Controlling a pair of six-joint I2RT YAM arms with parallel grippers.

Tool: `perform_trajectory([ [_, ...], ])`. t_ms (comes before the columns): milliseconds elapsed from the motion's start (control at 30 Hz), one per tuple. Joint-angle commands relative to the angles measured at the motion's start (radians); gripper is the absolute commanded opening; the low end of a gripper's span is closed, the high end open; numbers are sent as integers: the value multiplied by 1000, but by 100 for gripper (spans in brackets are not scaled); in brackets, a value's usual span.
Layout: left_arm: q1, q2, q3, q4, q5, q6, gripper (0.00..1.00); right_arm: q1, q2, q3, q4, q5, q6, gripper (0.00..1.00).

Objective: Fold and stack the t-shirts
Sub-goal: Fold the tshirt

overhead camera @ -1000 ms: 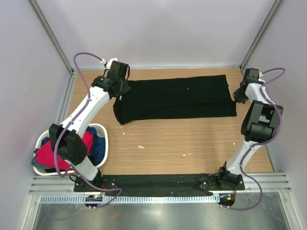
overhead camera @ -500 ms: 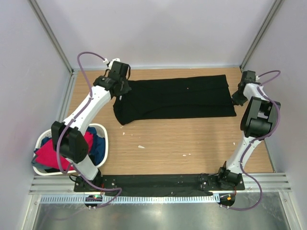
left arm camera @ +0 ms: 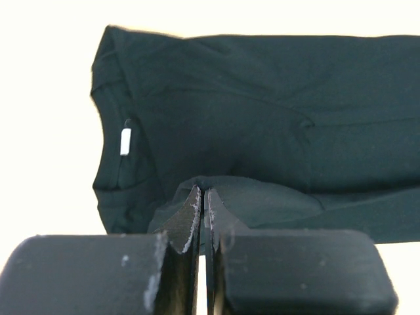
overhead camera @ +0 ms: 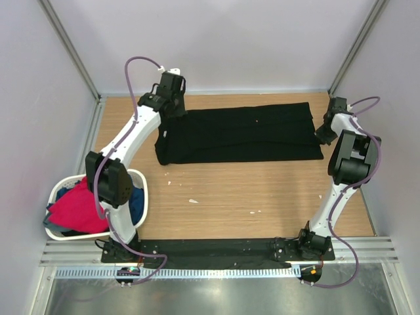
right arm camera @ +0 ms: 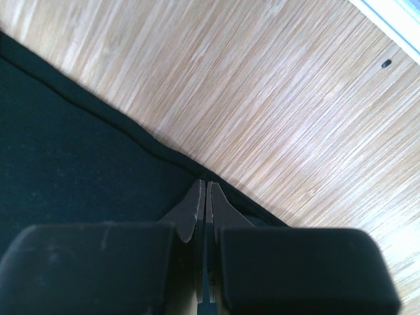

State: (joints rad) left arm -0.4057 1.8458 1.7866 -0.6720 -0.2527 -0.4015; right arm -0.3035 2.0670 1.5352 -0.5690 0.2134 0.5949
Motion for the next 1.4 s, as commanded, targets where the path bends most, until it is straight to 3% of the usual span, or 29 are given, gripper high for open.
perform_trajectory([
  [0, 4, 36, 85, 43, 52, 81, 0, 4, 2, 43, 6, 27, -10, 1],
  [467, -8, 159, 178, 64, 50, 201, 0, 4, 31, 54, 4, 38, -14, 1],
  [1000, -5, 302, 278, 65, -66, 168, 0, 4, 68, 95, 0, 34, -23, 2],
  [1133, -5, 331, 302, 65, -56, 147, 0, 4, 76, 112, -14, 29, -21, 21],
  [1167, -5, 340, 313, 65, -53, 142, 2, 4, 81, 118, -31, 29, -17, 35],
  [1233, -1, 372, 365, 61, -37, 129, 14, 4, 81, 146, -52, 24, -12, 46],
  [1267, -1, 386, 391, 51, -37, 121, 32, 4, 76, 155, -60, 11, -7, 52],
  [1333, 5, 443, 504, 19, -34, 96, 51, 4, 59, 181, -84, -2, -6, 59],
  [1367, 7, 460, 551, -26, -36, 87, 68, 4, 47, 187, -91, -6, -10, 66],
])
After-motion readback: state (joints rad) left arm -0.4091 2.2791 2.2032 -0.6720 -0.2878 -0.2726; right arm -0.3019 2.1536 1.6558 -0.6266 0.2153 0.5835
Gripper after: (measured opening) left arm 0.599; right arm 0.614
